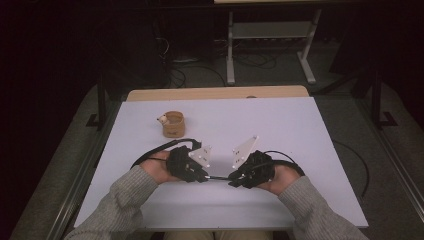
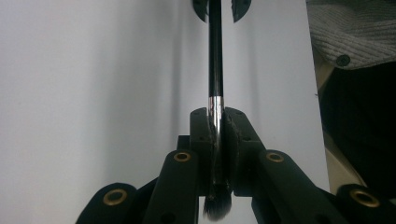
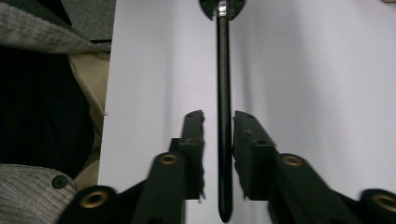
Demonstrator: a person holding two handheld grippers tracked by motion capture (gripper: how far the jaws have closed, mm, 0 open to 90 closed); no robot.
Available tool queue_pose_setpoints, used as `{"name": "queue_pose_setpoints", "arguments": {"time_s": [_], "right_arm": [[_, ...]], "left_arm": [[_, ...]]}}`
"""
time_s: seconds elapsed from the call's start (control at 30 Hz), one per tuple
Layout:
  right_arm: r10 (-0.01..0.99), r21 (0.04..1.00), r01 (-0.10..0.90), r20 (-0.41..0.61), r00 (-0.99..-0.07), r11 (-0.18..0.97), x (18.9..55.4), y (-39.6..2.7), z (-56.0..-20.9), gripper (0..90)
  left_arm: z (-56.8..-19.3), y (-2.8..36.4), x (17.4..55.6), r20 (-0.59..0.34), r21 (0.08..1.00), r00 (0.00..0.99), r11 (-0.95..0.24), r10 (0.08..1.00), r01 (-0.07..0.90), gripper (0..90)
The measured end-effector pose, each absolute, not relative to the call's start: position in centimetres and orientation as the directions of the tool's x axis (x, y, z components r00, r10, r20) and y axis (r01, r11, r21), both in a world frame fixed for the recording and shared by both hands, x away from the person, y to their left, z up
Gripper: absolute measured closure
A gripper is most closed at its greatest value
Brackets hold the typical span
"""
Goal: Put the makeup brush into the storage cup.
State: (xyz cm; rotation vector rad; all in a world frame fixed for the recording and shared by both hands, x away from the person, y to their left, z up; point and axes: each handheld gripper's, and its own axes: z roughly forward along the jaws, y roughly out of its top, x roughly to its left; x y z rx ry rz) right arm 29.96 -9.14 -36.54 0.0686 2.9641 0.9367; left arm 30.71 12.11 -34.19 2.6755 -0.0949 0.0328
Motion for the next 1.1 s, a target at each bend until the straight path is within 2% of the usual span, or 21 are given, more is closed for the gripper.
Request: {"name": "queue_pose_setpoints", "arguments": {"time_s": [0.03, 0.07, 0.17, 0.2, 0.27, 0.4, 0.63, 0.87, 1.1], "right_arm": [[0.052, 0.575, 0.032, -0.017, -0.999, 0.818, 30.0, -9.1, -36.5, 77.2], [0.055, 0.566, 0.029, -0.028, -0.998, 0.824, 29.9, -9.1, -36.7, 82.4], [0.058, 0.577, 0.033, -0.025, -0.998, 0.816, 30.0, -9.3, -36.7, 83.2], [0.059, 0.584, 0.032, -0.028, -0.998, 0.811, 30.0, -9.4, -36.8, 83.3], [0.073, 0.602, 0.041, -0.03, -0.997, 0.798, 29.8, -9.8, -37.0, 83.4], [0.084, 0.638, 0.049, -0.024, -0.996, 0.768, 29.7, -10.7, -37.6, 83.4], [0.074, 0.652, 0.049, -0.011, -0.997, 0.757, 29.6, -10.8, -37.8, 83.4], [0.066, 0.667, 0.034, -0.023, -0.998, 0.744, 29.7, -10.5, -37.5, 83.4], [0.063, 0.659, 0.039, -0.013, -0.998, 0.751, 29.8, -10.1, -37.7, 80.4]], "left_arm": [[-34.2, 12.1, 30.7, 0.039, 0.447, 0.997, -0.892, -0.062, -0.073, 82.5], [-34.2, 12.1, 30.6, 0.039, 0.452, 0.997, -0.889, -0.062, -0.073, 82.5], [-34.1, 12.4, 30.7, 0.027, 0.488, 0.998, -0.871, -0.053, -0.059, 80.6], [-34.1, 12.4, 30.7, 0.027, 0.488, 0.998, -0.871, -0.053, -0.059, 70.9], [-34.1, 13.0, 30.8, 0.023, 0.523, 1.0, -0.852, -0.019, -0.028, 60.5], [-34.4, 13.5, 30.8, 0.015, 0.533, 1.0, -0.846, -0.003, -0.011, 58.3], [-34.4, 12.9, 30.7, 0.012, 0.538, 1.0, -0.843, -0.019, -0.023, 63.0], [-34.5, 12.7, 30.8, 0.004, 0.53, 0.999, -0.847, -0.044, -0.04, 79.5], [-34.7, 12.7, 30.8, -0.016, 0.512, 0.999, -0.858, -0.05, -0.035, 80.8]]}}
